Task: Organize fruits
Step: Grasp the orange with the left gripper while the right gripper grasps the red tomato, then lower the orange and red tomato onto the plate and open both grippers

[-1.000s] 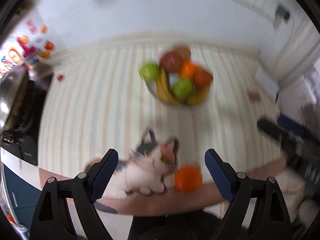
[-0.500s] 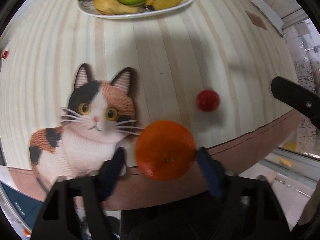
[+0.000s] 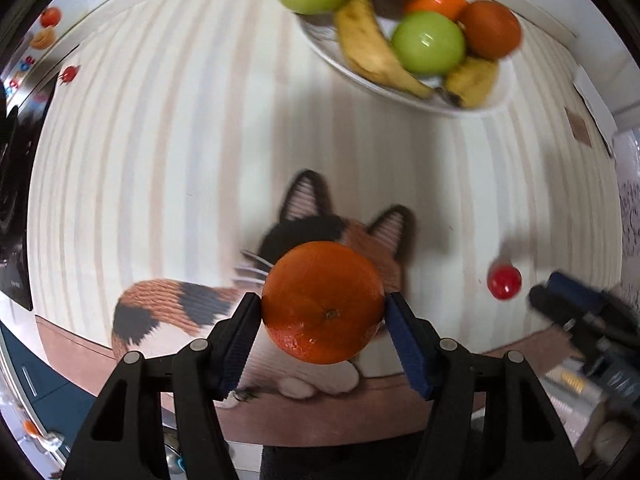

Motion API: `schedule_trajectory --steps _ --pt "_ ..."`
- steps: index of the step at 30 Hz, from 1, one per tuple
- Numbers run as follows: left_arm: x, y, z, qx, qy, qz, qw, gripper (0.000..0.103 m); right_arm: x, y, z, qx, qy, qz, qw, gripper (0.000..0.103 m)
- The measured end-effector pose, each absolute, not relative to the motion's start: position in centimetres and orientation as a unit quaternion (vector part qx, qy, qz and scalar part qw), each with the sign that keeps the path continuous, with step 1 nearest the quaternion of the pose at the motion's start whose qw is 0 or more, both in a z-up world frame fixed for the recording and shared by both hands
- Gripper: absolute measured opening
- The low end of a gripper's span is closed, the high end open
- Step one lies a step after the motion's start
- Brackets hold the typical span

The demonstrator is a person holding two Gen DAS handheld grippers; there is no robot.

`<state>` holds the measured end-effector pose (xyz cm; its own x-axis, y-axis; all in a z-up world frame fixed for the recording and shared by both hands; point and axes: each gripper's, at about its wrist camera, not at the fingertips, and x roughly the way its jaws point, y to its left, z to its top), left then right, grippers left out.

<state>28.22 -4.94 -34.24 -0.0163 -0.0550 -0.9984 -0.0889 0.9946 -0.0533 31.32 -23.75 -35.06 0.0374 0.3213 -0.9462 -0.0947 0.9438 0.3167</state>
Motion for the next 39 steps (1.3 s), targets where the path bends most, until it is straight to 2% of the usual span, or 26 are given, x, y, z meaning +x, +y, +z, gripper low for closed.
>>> schedule_trajectory --steps 3,5,7,10,20,30,39 --pt "28.3 -4.6 -34.4 -0.055 0.712 0.015 0.7 0.062 31.1 -22.5 -36.6 0.073 0.685 0.15 0.709 0.059" --pt "28.3 -4.5 -34.5 -0.058 0.712 0.014 0.7 0.062 31.1 -21.8 -37.3 0.069 0.686 0.153 0.708 0.054" --pt "28.0 -4.6 -34.5 -0.058 0.713 0.012 0.699 0.062 31.2 -21.1 -37.8 0.055 0.685 0.154 0.71 0.042" --pt "28.4 -4.2 -34.1 -0.053 0.712 0.007 0.7 0.062 31.3 -20.1 -38.0 0.027 0.677 0.154 0.72 0.033" --pt "31.8 -3.4 -30.3 -0.085 0.689 -0.013 0.72 0.062 32.3 -20.5 -36.9 0.051 0.663 0.151 0.731 0.033" --pt "38.2 -3.2 -27.1 -0.113 0.649 -0.029 0.752 0.062 36.7 -21.0 -34.4 0.081 0.637 0.142 0.754 0.033" --pt "43.5 -4.2 -29.6 -0.126 0.648 -0.039 0.75 0.063 41.5 -21.2 -31.9 0.089 0.609 0.128 0.777 0.033"
